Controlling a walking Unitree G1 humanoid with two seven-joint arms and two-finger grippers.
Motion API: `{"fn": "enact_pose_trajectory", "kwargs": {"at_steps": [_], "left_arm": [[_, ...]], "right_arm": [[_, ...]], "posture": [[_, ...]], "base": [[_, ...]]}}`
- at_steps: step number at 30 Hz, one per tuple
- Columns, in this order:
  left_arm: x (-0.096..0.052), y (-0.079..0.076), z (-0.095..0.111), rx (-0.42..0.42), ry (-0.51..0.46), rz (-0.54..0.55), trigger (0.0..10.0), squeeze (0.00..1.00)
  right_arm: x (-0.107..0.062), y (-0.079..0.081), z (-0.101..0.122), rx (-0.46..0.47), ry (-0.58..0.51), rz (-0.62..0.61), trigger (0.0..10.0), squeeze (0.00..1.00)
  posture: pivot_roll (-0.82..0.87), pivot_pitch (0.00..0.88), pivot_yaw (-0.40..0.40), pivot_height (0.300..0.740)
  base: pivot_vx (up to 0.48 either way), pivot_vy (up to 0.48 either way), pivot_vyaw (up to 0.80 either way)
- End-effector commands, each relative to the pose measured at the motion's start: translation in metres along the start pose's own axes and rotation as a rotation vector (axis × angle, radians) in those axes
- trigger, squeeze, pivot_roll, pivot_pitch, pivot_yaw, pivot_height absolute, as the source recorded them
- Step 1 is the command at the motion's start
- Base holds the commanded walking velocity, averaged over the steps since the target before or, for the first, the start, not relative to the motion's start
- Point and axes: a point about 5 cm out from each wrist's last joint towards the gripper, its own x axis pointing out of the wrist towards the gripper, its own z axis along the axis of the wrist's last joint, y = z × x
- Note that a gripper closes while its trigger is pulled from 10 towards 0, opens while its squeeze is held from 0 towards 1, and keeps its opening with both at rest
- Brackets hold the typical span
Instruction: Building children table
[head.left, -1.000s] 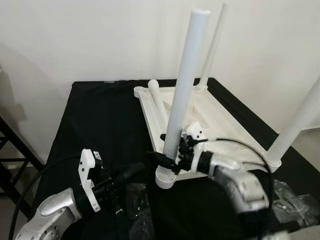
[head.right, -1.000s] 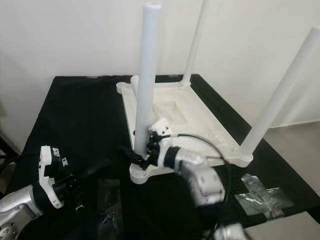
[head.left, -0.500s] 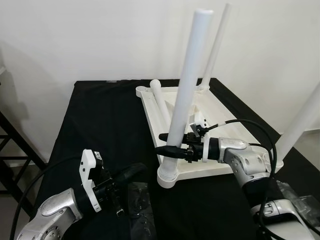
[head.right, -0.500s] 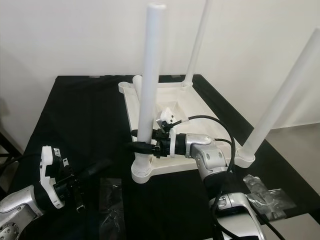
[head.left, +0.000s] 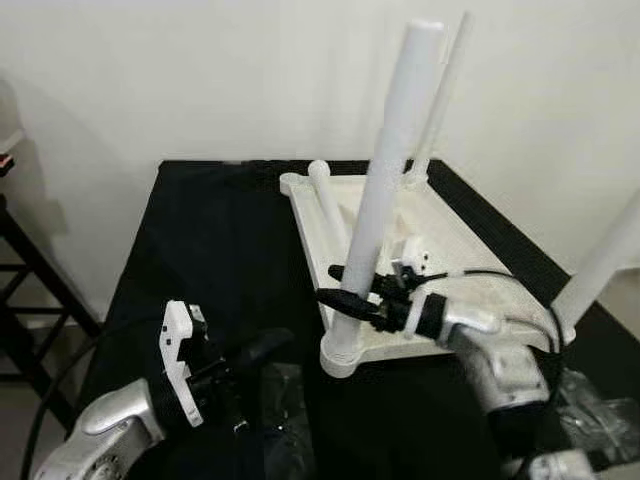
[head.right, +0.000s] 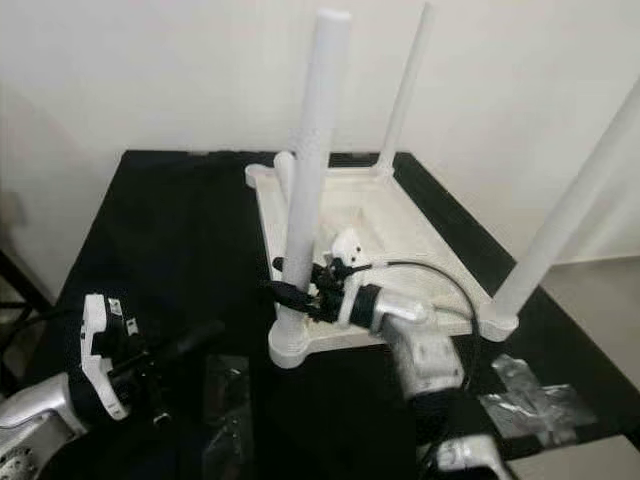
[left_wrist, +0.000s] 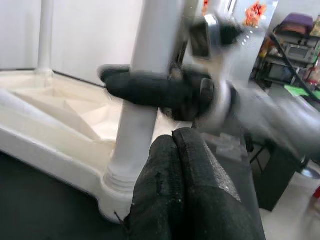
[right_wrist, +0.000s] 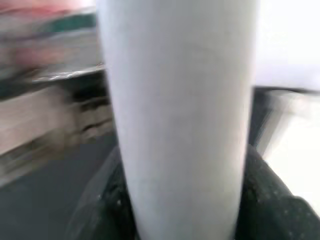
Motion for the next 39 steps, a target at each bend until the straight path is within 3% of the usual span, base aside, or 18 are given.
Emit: {"fn": "enact_pose_trajectory", "kwargs": {"at_steps": [1,3,6,12,13,14,16,17,21,23,24,25,26,29,31,33,38,39], "left_arm": [[-0.003,0.001,0.001,0.001,0.014,-0.005,10.0,0.00],[-0.003,0.002,0.000,0.004,0.019,-0.004,10.0,0.00],[0.000,0.003,0.000,-0.005,0.013,-0.009,10.0,0.00],[-0.001,0.004,0.001,0.005,0.008,0.006,10.0,0.00],[-0.001,0.004,0.000,0.009,0.008,0.008,10.0,0.00],[0.000,0.005,0.001,0.007,0.007,0.007,10.0,0.00],[0.000,0.005,0.001,0.005,0.008,0.005,10.0,0.00],[0.000,0.005,0.001,0.003,0.009,0.003,10.0,0.00],[0.001,0.005,0.000,0.003,0.009,0.002,10.0,0.00],[0.002,0.005,0.000,0.003,0.008,0.002,10.0,0.00],[0.002,0.005,0.000,0.003,0.008,0.002,10.0,0.00],[0.002,0.005,0.000,0.003,0.008,0.002,10.0,0.00],[0.002,0.005,0.000,0.003,0.008,0.003,10.0,0.00],[0.003,0.005,-0.001,0.004,0.007,0.004,10.0,0.00],[0.004,0.005,-0.001,0.004,0.007,0.004,10.0,0.00],[0.004,0.006,-0.001,0.004,0.008,0.004,10.0,0.00],[0.004,0.005,-0.002,0.004,0.009,0.004,10.0,0.00],[0.004,0.005,-0.002,0.003,0.009,0.004,10.0,0.00]], "right_arm": [[0.000,0.012,-0.005,-0.028,0.028,-0.110,0.0,0.00],[0.001,0.011,-0.004,-0.025,0.012,-0.139,0.0,0.00],[-0.004,-0.010,-0.024,0.097,0.111,-0.232,0.0,0.00],[0.002,0.000,-0.024,0.057,0.118,-0.152,0.0,0.00],[0.002,0.001,-0.023,0.073,0.117,-0.132,10.0,0.00],[0.002,0.004,-0.019,0.092,0.118,-0.121,10.0,0.57],[0.001,0.008,-0.016,0.098,0.119,-0.126,10.0,0.57],[0.001,0.014,-0.014,0.120,0.124,-0.092,10.0,1.00],[0.002,0.021,-0.012,0.144,0.128,-0.019,10.0,1.00],[0.005,0.022,-0.004,0.113,0.133,0.145,10.0,1.00],[0.006,0.019,0.002,0.069,0.136,0.222,10.0,0.91],[0.006,0.019,0.002,0.069,0.136,0.222,10.0,0.91],[0.006,0.010,0.007,-0.001,0.144,0.286,10.0,0.00],[0.011,-0.021,0.022,-0.092,0.170,0.352,10.0,0.00],[0.012,-0.029,0.027,-0.099,0.174,0.357,10.0,0.00],[0.020,-0.054,0.042,-0.145,0.215,0.393,10.0,0.00],[0.024,-0.064,0.051,-0.154,0.226,0.432,10.0,0.00],[0.025,-0.066,0.052,-0.148,0.233,0.455,9.5,0.00]], "posture": [[0.04,0.000,-0.080,0.740],[0.02,0.000,-0.062,0.740],[0.05,0.000,-0.090,0.740],[0.06,0.000,-0.089,0.740],[0.06,0.000,-0.092,0.740],[0.06,0.000,-0.092,0.740],[0.06,0.000,-0.092,0.740],[0.06,0.000,-0.092,0.740],[0.06,0.000,-0.087,0.740],[0.06,0.000,-0.086,0.740],[0.07,0.000,-0.086,0.740],[0.07,0.000,-0.086,0.740],[0.07,0.000,-0.088,0.740],[0.07,0.000,-0.087,0.740],[0.07,0.000,-0.087,0.740],[0.08,0.000,-0.089,0.740],[0.08,0.000,-0.091,0.740],[0.08,0.000,-0.091,0.740]], "base": [[0.000,0.000,0.00],[0.000,0.000,0.00],[0.000,0.000,0.00],[0.000,0.000,0.00],[0.000,0.000,0.00],[0.000,0.000,0.00],[0.000,0.000,0.00],[0.000,0.000,0.00],[0.000,0.000,0.00],[0.000,0.000,0.00],[0.000,0.000,0.00],[0.000,0.000,0.00],[0.000,0.000,0.00],[0.000,0.000,0.00],[0.000,0.000,0.00],[0.000,0.000,0.00],[0.000,0.000,0.00],[0.000,0.000,0.00]]}}
